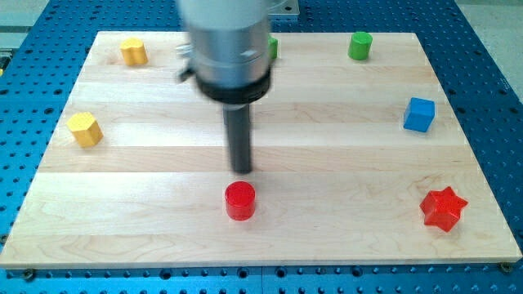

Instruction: Move the triangle to the bottom right of the hexagon

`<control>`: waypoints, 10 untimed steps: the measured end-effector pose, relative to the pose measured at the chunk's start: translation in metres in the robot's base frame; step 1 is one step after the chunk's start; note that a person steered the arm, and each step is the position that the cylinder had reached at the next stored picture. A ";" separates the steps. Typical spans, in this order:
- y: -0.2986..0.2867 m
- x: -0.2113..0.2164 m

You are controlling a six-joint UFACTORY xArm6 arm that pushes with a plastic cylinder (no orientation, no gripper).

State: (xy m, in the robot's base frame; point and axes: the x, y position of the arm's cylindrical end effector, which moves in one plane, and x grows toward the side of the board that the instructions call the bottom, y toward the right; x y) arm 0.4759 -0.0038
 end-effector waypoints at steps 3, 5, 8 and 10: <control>-0.101 -0.031; -0.147 0.007; -0.142 0.058; -0.125 0.012</control>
State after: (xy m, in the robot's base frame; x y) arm 0.4884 -0.1287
